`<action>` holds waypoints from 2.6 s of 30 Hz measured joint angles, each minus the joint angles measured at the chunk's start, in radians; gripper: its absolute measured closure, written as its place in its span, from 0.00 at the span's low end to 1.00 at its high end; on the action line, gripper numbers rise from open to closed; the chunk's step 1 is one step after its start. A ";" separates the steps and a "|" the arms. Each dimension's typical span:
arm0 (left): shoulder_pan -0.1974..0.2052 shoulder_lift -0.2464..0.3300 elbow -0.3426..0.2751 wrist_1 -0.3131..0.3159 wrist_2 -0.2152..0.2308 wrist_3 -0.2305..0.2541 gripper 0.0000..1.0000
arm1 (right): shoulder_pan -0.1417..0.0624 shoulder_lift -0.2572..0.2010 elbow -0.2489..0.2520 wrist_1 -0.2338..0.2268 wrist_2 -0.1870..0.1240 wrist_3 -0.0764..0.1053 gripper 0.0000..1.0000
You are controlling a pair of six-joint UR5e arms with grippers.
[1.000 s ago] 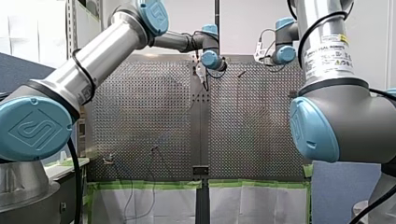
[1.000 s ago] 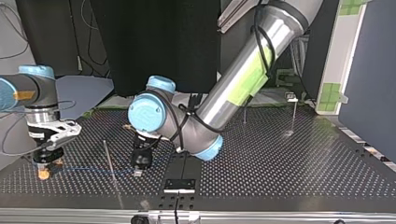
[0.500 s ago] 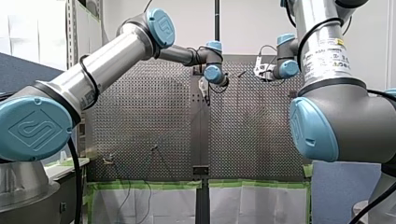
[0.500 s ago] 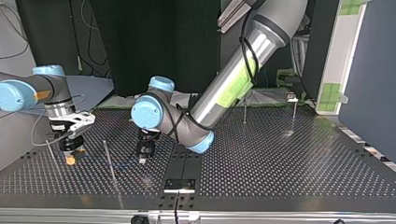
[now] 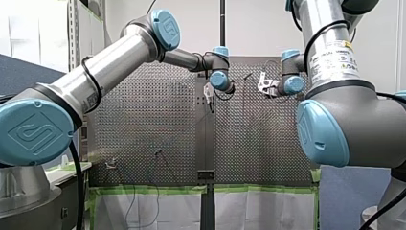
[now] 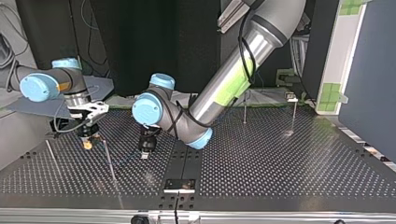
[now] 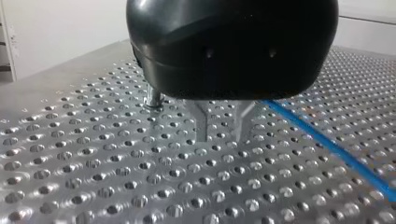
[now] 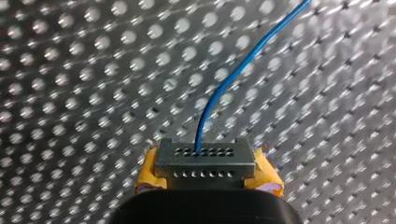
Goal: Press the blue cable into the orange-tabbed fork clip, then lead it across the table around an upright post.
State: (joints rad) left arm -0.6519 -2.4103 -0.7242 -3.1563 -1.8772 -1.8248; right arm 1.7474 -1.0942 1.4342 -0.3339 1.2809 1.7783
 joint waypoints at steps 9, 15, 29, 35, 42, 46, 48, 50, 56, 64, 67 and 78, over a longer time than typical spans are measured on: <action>0.004 0.000 -0.001 -0.035 -0.055 0.022 0.12 | -0.002 0.006 0.084 -0.084 0.071 0.048 1.00; 0.004 0.000 -0.001 -0.039 -0.060 0.024 0.08 | 0.002 0.049 0.142 -0.141 0.081 0.066 1.00; 0.000 0.000 -0.001 -0.039 -0.067 0.026 0.06 | 0.005 0.180 0.249 -0.274 0.078 0.036 1.00; 0.001 0.000 -0.001 -0.039 -0.069 0.026 0.06 | -0.016 0.239 0.251 -0.333 0.080 0.008 1.00; 0.001 0.000 -0.001 -0.039 -0.079 0.026 0.06 | -0.035 0.310 0.251 -0.404 0.083 0.004 1.00; 0.001 0.000 -0.001 -0.039 -0.082 0.025 0.06 | -0.048 0.346 0.251 -0.440 0.088 0.006 1.00; 0.001 0.000 -0.001 -0.040 -0.083 0.025 0.06 | -0.053 0.359 0.251 -0.451 0.089 0.007 1.00; 0.003 0.000 -0.001 -0.041 -0.084 0.024 0.06 | -0.059 0.376 0.249 -0.461 0.091 0.009 1.00; 0.005 0.000 -0.001 -0.057 -0.099 0.025 0.06 | -0.070 0.427 0.228 -0.473 0.108 0.012 1.00; 0.005 0.000 -0.001 -0.100 -0.119 0.025 0.06 | -0.086 0.496 0.199 -0.510 0.120 0.001 1.00; 0.005 0.000 -0.001 -0.113 -0.125 0.025 0.06 | -0.097 0.521 0.183 -0.532 0.119 -0.002 1.00; 0.001 0.000 0.014 -0.159 -0.171 0.025 0.06 | -0.139 0.584 0.134 -0.535 0.117 -0.048 1.00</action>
State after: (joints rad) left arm -0.6506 -2.4102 -0.7098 -3.3150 -2.0479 -1.7993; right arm 1.6081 -0.5104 1.5680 -0.8689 1.3976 1.7303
